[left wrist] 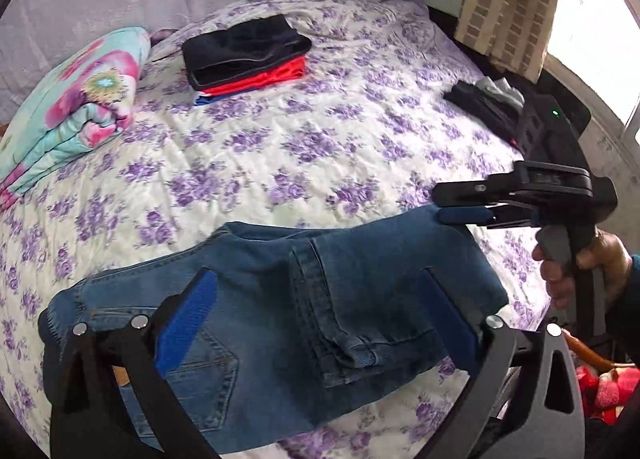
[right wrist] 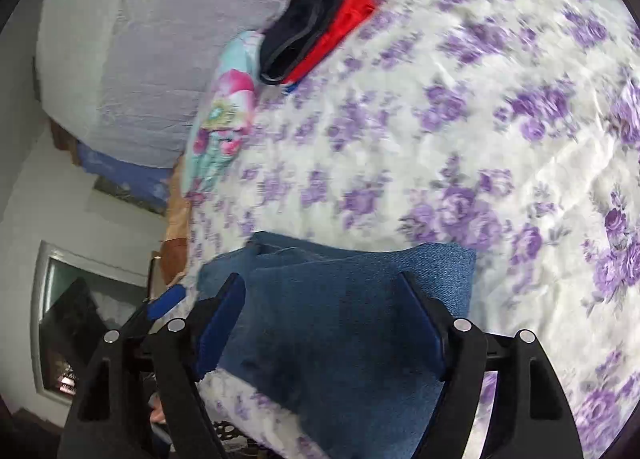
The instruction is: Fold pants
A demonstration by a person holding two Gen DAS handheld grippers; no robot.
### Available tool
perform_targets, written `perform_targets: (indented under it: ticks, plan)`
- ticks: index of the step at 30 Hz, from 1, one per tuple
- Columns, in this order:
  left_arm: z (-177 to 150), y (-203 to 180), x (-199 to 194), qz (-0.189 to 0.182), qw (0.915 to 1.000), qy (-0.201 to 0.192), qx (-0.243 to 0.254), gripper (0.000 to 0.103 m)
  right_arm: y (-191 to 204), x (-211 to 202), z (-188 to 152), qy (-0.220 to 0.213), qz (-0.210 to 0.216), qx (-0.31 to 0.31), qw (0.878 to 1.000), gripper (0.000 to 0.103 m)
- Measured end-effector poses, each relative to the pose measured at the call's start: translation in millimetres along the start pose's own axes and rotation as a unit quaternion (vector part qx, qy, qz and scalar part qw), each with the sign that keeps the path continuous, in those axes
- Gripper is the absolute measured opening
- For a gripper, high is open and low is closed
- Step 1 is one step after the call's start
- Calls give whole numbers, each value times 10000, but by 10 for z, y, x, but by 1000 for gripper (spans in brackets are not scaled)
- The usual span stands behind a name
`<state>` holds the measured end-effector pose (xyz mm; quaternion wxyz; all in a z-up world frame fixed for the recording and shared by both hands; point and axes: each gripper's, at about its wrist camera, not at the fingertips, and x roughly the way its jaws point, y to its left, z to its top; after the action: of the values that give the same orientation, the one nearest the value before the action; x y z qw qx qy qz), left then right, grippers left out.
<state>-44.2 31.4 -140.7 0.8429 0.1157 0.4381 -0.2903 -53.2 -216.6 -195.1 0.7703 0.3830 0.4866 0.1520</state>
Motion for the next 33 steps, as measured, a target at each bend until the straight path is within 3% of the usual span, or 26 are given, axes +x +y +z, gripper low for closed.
perform_targets:
  ticks: [1, 3, 5, 7, 11, 14, 15, 16, 19, 22, 27, 30, 31, 32, 33]
  plan:
    - [-23, -77, 136, 78, 9998, 166, 99, 98, -51, 57, 24, 3, -34, -20, 10000, 64]
    - [-119, -129, 396, 292, 9979, 525, 225, 97, -57, 60, 105, -50, -50, -33, 10000, 62]
    - [-234, -102, 599, 521, 9947, 850, 258, 97, 18, -17, 149, 29, -88, -111, 9999, 63]
    - [-336, 5, 664, 536, 9933, 1016, 133, 99, 118, -195, 100, -10, -149, -505, 9986, 70]
    - [-400, 166, 580, 485, 9934, 998, -294, 99, 262, -436, -296, 203, 567, -1139, 9917, 75]
    - [-399, 174, 485, 574, 9933, 952, -317, 99, 77, -288, -707, 705, 382, -1274, 9886, 78]
    - [-389, 174, 455, 645, 9931, 932, -313, 99, -35, -241, -804, 719, 248, -1228, 9895, 78]
    - [-385, 187, 423, 723, 9927, 915, -319, 99, -97, -275, -851, 584, 396, -1205, 9902, 77]
    - [-360, 259, 296, 868, 9916, 848, -455, 98, 3, -374, -684, 878, 483, -1038, 9895, 77]
    - [-350, 336, 139, 1033, 9904, 697, -592, 98, 248, -519, -404, 548, 854, -1299, 9863, 81]
    - [-422, 514, -68, 1301, 9845, 597, -1014, 98, 622, 10, -86, 738, 994, -1625, 9789, 83]
    - [-567, 654, -234, 1443, 9787, 560, -1347, 98, 698, 473, 7, 992, 1195, -1328, 9789, 83]
    - [-623, 700, -284, 1480, 9768, 552, -1446, 98, 682, 619, 36, 1083, 1084, -1248, 9803, 82]
    - [-696, 761, -353, 1546, 9738, 545, -1578, 98, 644, 788, 63, 1156, 661, -1224, 9835, 80]
    - [-754, 806, -406, 1611, 9710, 544, -1680, 98, 604, 920, 88, 1211, 340, -1245, 9842, 72]
